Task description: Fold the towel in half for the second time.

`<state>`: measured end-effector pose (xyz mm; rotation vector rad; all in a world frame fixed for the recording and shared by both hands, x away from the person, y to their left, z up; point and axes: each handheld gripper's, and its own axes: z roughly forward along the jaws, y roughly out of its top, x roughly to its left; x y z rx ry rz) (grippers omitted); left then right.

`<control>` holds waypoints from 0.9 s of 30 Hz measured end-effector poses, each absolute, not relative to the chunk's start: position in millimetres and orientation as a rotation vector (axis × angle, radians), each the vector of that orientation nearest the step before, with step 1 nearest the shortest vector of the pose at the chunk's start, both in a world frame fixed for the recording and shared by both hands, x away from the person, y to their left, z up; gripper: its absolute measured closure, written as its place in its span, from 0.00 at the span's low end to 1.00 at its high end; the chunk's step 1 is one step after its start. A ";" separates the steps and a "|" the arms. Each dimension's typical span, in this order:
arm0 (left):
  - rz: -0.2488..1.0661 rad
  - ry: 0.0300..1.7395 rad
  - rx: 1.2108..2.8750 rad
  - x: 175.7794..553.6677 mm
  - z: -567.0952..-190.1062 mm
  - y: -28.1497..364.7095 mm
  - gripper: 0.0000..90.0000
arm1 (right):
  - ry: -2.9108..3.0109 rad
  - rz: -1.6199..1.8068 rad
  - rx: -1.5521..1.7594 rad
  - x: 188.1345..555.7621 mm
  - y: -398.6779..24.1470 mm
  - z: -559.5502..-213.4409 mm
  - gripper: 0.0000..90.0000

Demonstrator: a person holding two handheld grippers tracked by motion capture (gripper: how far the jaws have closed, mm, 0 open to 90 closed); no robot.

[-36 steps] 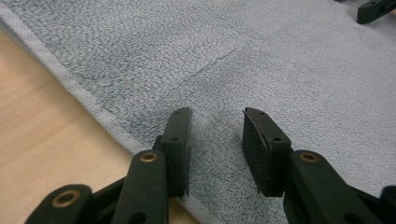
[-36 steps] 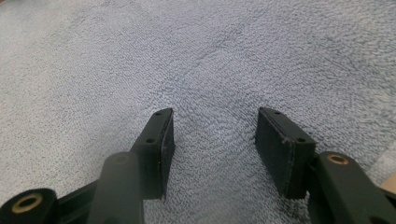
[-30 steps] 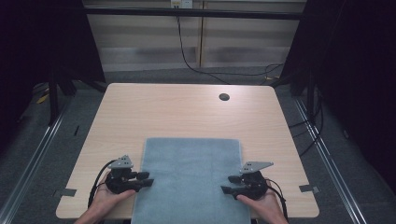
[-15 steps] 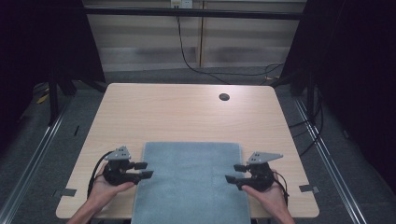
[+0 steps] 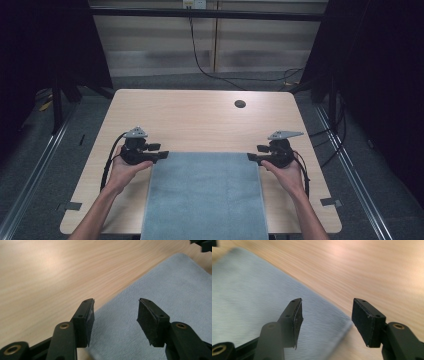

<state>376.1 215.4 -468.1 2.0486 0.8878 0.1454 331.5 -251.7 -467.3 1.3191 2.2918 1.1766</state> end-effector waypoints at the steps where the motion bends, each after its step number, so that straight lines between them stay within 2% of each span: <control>1: 0.143 0.896 2.044 379.2 -471.0 218.5 0.51 | 2.302 1.168 1.329 335.4 -254.6 -472.7 0.47; 5: 0.125 0.921 2.016 391.2 -481.4 223.6 0.51 | 2.309 1.187 1.334 345.4 -257.8 -483.3 0.47; 9: 0.158 0.916 2.094 391.1 -490.3 218.3 0.47 | 2.319 1.247 1.364 351.5 -253.8 -492.8 0.47; 17: 0.181 0.914 2.120 392.1 -493.0 218.7 0.46 | 2.362 1.131 1.316 350.0 -245.3 -502.4 0.51; 24: 0.127 0.898 2.138 394.2 -502.9 218.6 0.53 | 2.357 1.114 1.323 348.6 -242.9 -504.4 0.63; 27: 0.115 0.867 2.141 393.3 -503.5 220.2 0.58 | 2.369 1.112 1.301 346.8 -240.4 -504.5 0.74</control>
